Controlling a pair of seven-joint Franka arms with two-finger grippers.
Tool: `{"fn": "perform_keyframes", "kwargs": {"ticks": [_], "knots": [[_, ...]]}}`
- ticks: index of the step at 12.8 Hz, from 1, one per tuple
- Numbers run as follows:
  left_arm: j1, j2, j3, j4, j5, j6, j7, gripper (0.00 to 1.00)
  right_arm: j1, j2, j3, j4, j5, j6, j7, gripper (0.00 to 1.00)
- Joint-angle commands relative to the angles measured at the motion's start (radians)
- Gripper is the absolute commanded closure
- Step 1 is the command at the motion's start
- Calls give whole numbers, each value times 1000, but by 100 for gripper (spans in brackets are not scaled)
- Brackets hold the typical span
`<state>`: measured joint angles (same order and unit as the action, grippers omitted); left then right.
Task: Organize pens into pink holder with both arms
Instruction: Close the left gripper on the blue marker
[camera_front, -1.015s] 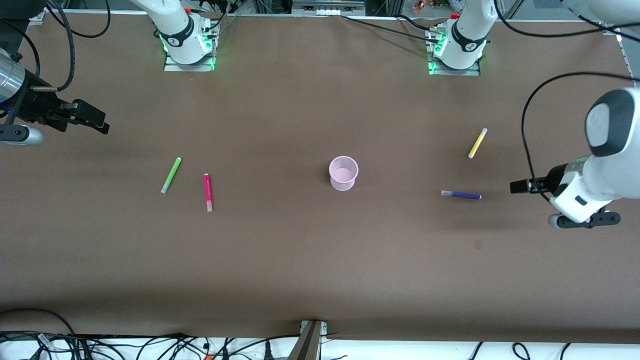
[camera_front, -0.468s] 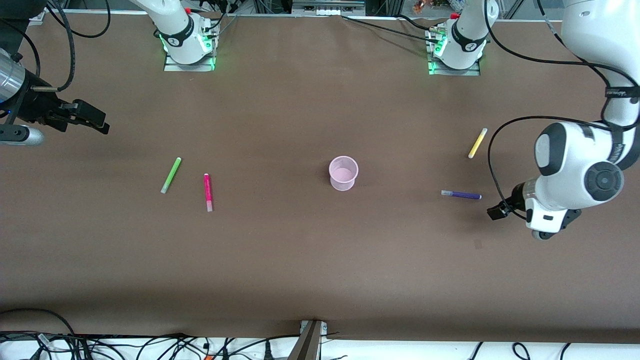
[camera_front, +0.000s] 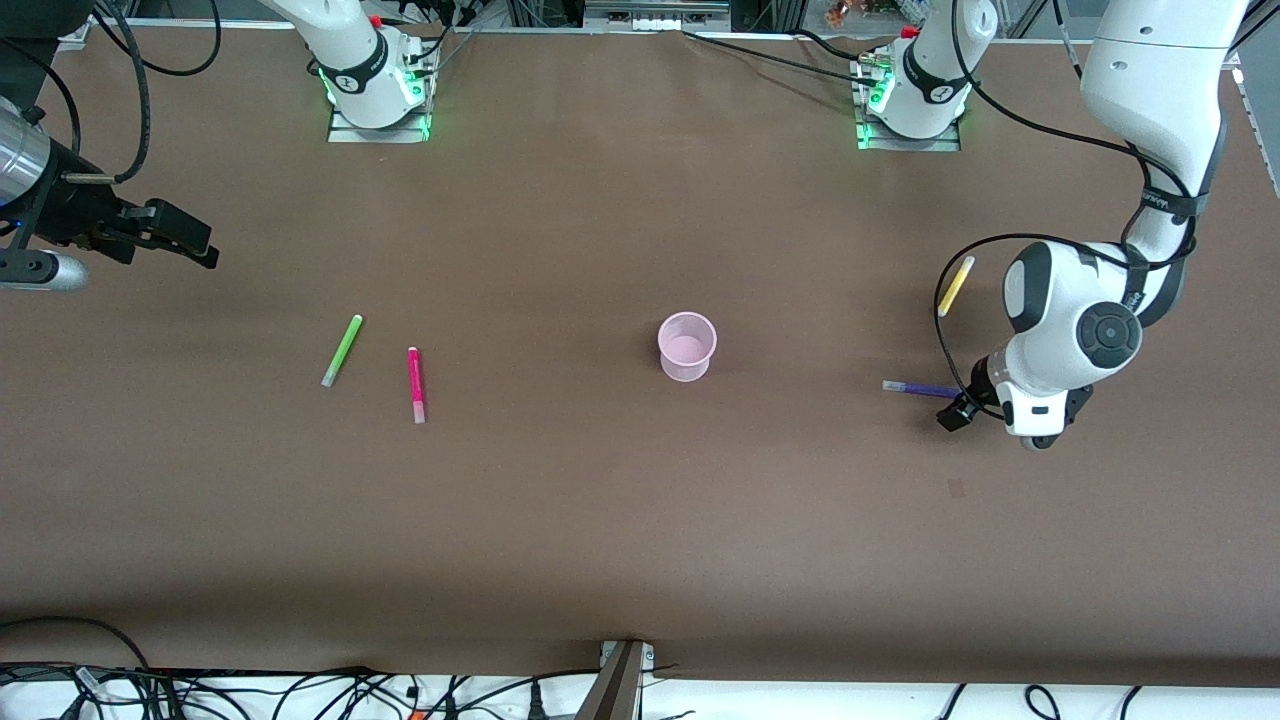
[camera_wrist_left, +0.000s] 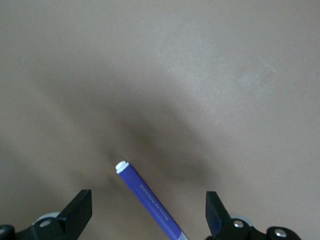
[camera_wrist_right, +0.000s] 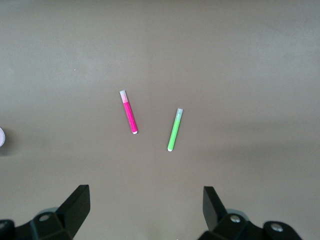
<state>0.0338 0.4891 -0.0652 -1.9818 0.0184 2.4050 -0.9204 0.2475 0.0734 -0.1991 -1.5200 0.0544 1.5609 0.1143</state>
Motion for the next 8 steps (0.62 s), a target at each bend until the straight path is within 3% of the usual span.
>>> {"fn": "perform_keyframes", "kwargs": {"ticks": [1, 4, 7, 8], "knots": [[-8, -23, -5, -67, 6, 69, -78, 0, -7, 3, 1, 12, 18, -1, -4, 0], [-19, 9, -4, -100, 8, 143, -80, 1, -7, 3, 1, 12, 18, -1, -4, 0], [-19, 12, -4, -101, 8, 152, -80, 40, -7, 3, 1, 12, 18, -1, -4, 0], [-19, 14, -4, -101, 8, 152, -80, 43, -7, 3, 1, 12, 18, 1, -4, 0]]}}
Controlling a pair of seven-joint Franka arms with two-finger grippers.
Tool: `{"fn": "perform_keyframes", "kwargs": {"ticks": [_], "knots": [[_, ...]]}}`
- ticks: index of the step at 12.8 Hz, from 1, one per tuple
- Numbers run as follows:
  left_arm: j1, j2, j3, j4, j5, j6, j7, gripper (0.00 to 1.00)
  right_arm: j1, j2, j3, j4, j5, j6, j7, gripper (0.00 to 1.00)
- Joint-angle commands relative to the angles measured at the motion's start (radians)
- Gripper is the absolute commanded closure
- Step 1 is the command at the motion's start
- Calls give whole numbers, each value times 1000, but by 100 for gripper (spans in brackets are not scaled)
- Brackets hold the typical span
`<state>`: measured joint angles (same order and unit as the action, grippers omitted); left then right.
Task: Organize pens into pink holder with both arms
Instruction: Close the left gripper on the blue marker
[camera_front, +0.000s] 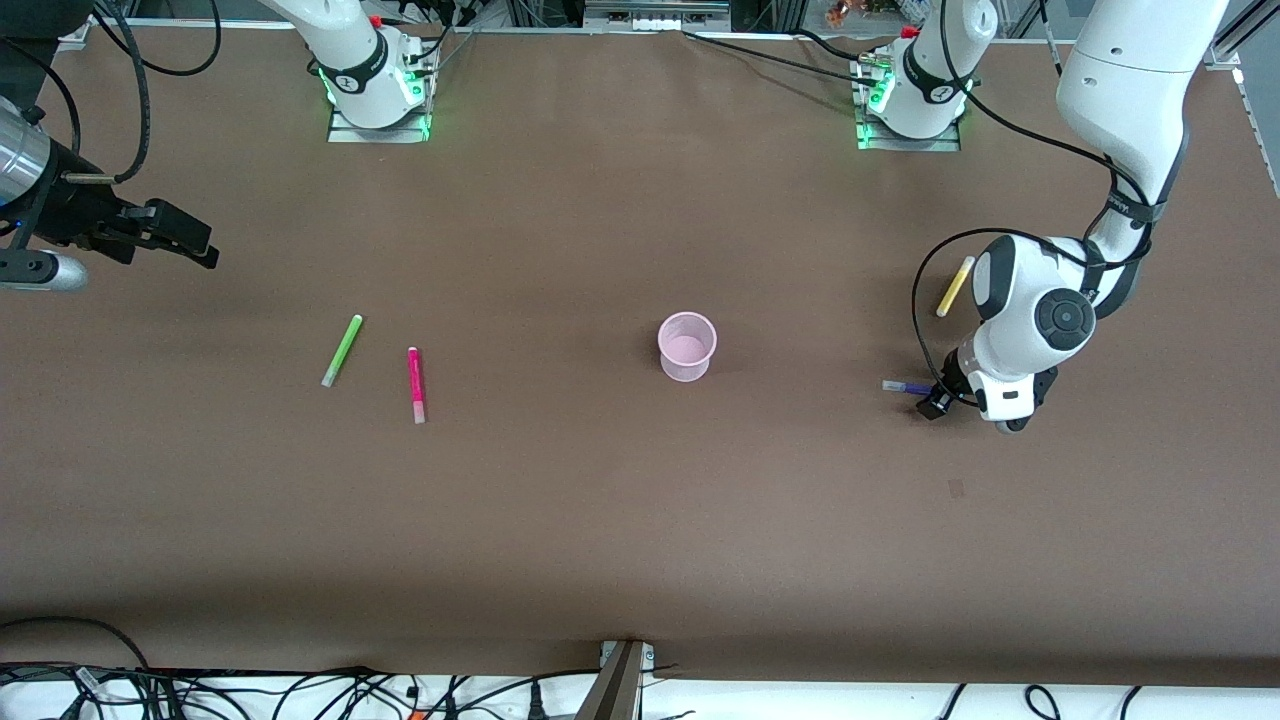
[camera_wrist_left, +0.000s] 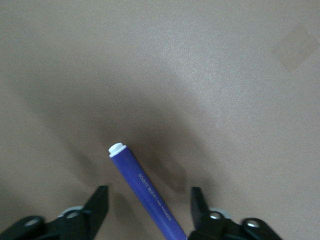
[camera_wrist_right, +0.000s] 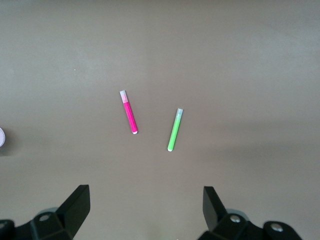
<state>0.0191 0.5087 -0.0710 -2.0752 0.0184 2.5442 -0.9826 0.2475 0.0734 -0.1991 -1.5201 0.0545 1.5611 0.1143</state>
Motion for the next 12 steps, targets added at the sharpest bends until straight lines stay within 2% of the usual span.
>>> {"fn": "perform_keyframes", "kwargs": {"ticks": [1, 3, 4, 6, 7, 9, 12], "knots": [[-4, -3, 2, -6, 8, 13, -18, 46, -7, 3, 1, 12, 19, 2, -4, 0], [-4, 1, 2, -5, 6, 13, -18, 54, -7, 3, 1, 15, 19, 7, -4, 0], [-4, 1, 2, -5, 6, 13, -18, 63, -7, 3, 1, 15, 19, 7, -4, 0], [-4, 1, 2, 1, 6, 13, -21, 91, -7, 3, 1, 15, 19, 7, -4, 0], [-4, 1, 2, 3, 6, 13, -19, 100, -8, 3, 1, 15, 19, 7, -4, 0], [-4, -6, 0, 12, 6, 10, -19, 100, -8, 5, 1, 15, 19, 7, -4, 0], [-22, -53, -25, 79, 11, -51, -41, 100, -10, 6, 1, 15, 19, 5, -4, 0]]}}
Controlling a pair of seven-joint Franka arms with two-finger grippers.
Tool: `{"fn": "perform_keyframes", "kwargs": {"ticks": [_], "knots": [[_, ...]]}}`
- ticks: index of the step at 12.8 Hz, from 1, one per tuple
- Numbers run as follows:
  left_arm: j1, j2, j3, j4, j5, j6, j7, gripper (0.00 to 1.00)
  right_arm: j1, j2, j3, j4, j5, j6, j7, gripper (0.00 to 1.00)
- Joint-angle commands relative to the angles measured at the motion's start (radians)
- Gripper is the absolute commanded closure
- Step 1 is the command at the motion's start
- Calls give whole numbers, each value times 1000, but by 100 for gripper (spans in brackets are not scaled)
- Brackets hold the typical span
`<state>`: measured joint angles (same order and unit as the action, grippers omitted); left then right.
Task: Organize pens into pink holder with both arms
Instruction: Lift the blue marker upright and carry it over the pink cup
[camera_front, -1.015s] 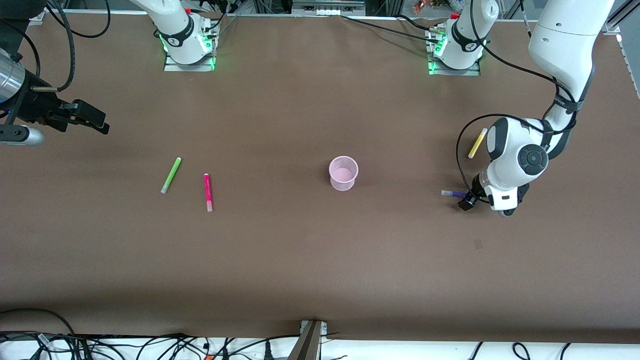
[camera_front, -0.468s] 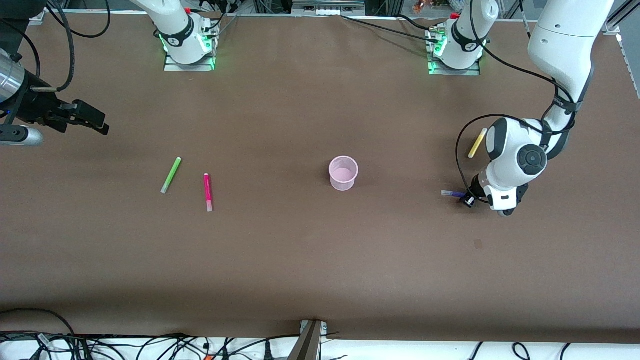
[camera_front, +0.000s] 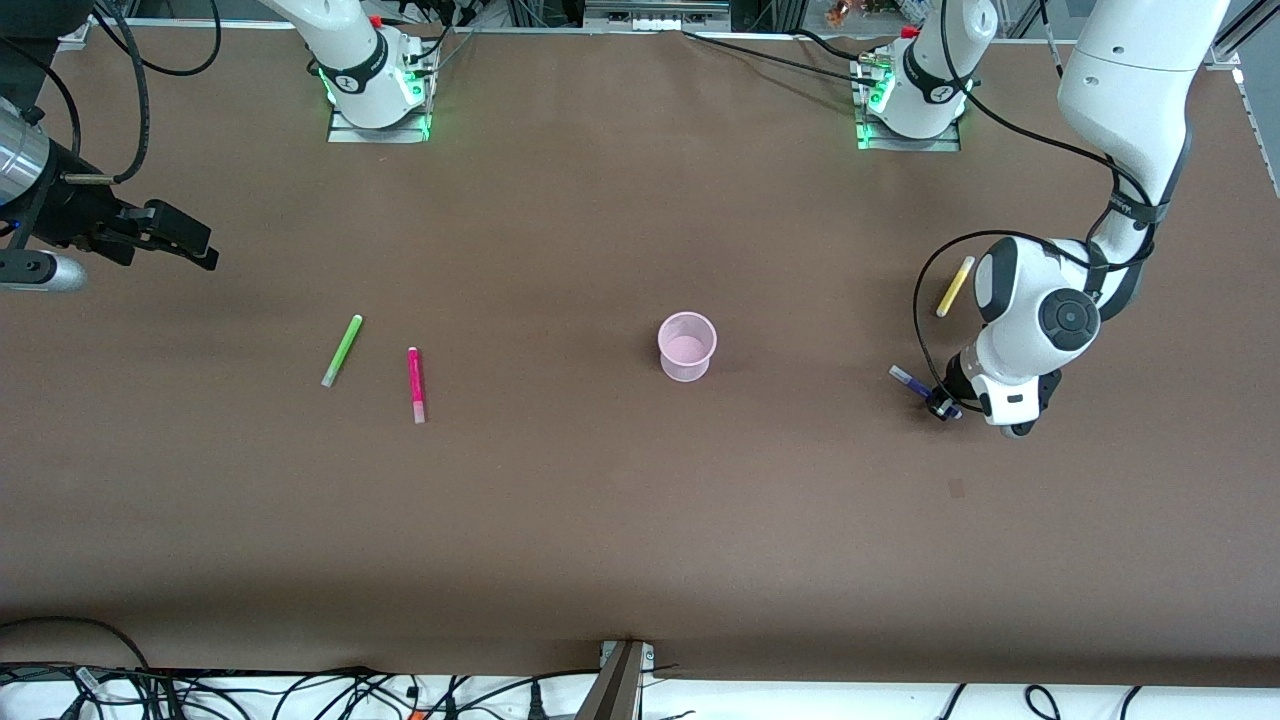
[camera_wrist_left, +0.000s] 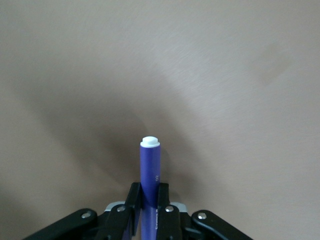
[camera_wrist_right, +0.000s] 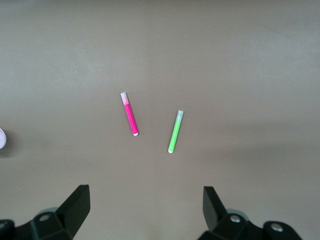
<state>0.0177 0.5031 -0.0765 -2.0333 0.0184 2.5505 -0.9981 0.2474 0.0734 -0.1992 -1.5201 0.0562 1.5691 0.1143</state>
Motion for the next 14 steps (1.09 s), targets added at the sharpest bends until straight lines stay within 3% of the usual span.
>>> {"fn": "perform_keyframes", "kwargs": {"ticks": [1, 5, 7, 14], "knots": [[-25, -76, -38, 74, 11, -102, -27, 100, -10, 6, 1, 15, 17, -3, -4, 0], [-25, -114, -190, 235, 18, -242, -181, 100, -10, 5, 1, 15, 17, -3, -5, 0], [-92, -115, -220, 300, 35, -251, -301, 100, -10, 6, 1, 15, 17, -1, -4, 0], [-363, -94, -216, 329, 484, -253, -942, 100, -8, 6, 1, 15, 17, -1, -4, 0]]}}
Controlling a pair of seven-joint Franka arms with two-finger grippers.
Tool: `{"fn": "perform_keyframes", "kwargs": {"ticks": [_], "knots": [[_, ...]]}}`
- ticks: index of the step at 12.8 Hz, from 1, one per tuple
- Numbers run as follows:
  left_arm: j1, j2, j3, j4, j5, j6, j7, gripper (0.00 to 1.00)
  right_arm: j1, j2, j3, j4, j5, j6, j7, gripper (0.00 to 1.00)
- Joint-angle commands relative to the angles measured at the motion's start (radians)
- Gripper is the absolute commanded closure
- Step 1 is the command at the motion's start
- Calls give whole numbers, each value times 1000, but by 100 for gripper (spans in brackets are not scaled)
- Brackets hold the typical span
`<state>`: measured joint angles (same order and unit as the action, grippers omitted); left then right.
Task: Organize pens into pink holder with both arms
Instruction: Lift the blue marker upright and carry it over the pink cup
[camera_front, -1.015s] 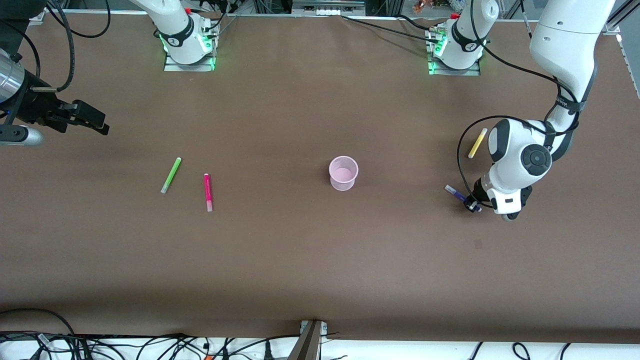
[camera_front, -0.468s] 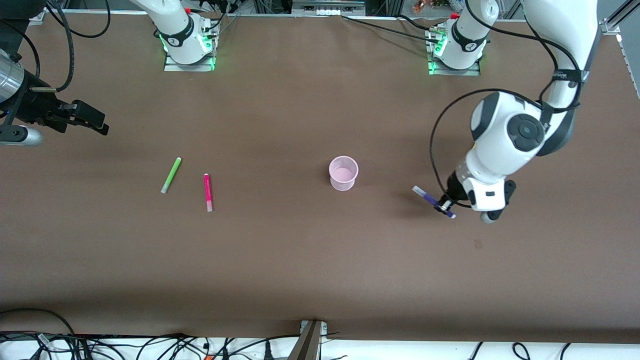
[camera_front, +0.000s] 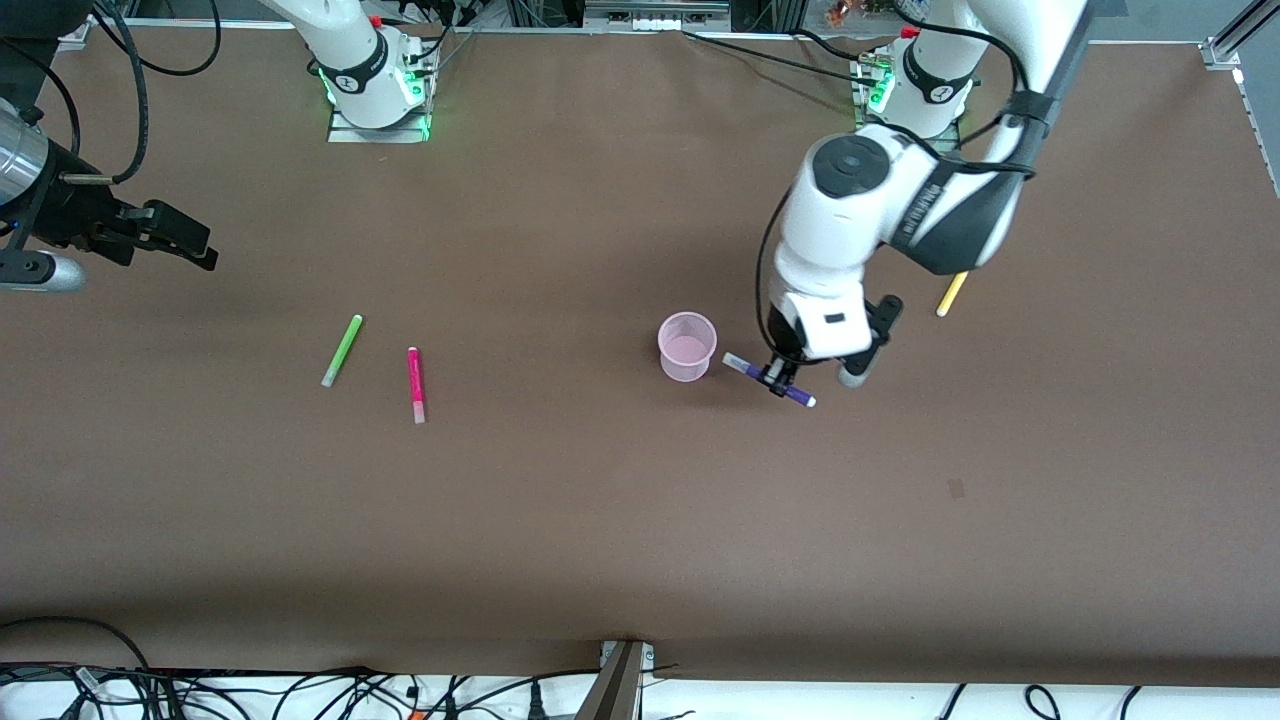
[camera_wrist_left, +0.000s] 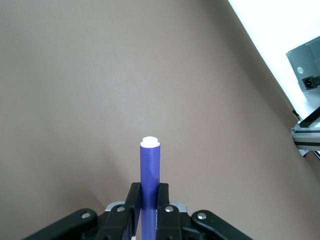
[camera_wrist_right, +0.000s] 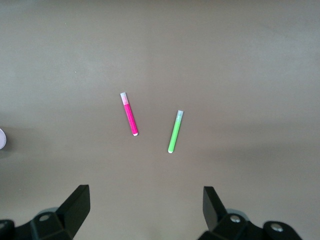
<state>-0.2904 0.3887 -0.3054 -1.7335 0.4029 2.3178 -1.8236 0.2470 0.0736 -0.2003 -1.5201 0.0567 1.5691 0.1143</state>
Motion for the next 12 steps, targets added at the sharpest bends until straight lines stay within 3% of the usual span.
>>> {"fn": "perform_keyframes", "kwargs": {"ticks": [1, 5, 12], "knots": [[-85, 21, 12, 26, 155, -50, -164, 100, -8, 6, 2, 15, 17, -1, -4, 0], [-191, 68, 14, 23, 304, -164, -265, 100, -8, 6, 2, 15, 17, -1, -5, 0], [-260, 180, 20, 67, 454, -189, -376, 100, -8, 6, 2, 15, 18, -1, -4, 0]]}}
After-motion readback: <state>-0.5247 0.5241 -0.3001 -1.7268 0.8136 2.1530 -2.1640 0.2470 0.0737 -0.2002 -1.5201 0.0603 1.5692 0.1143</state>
